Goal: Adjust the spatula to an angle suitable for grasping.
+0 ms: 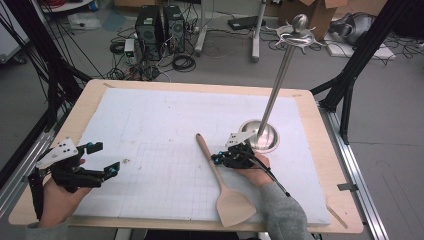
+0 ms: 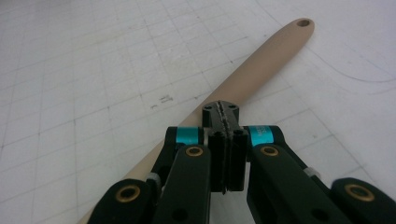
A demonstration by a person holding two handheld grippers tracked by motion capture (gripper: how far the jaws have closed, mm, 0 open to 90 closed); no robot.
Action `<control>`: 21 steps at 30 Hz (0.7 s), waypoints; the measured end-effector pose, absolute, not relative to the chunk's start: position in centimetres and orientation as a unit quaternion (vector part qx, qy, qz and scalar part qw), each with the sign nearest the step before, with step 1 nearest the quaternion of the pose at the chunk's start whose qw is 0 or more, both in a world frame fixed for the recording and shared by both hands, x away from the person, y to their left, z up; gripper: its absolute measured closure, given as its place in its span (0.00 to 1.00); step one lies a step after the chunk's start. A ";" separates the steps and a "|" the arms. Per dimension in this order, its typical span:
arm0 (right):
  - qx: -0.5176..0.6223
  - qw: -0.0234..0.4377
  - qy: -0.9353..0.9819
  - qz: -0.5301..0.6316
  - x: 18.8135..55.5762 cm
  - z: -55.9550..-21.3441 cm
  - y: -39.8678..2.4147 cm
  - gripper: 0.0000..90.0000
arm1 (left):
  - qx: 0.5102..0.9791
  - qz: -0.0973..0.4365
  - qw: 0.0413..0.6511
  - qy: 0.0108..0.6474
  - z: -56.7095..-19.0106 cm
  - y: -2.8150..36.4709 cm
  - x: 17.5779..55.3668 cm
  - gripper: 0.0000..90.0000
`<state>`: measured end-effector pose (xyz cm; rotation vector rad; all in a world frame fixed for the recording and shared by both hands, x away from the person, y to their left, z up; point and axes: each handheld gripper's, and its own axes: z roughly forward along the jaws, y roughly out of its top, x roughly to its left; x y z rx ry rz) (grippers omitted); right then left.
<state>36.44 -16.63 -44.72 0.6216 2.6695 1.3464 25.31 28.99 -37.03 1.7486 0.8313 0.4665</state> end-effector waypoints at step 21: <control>0.169 0.028 0.887 0.429 36.0 -44.7 -14.8 1.00 | 0.737 0.197 0.543 0.352 -37.1 29.1 25.2 0.06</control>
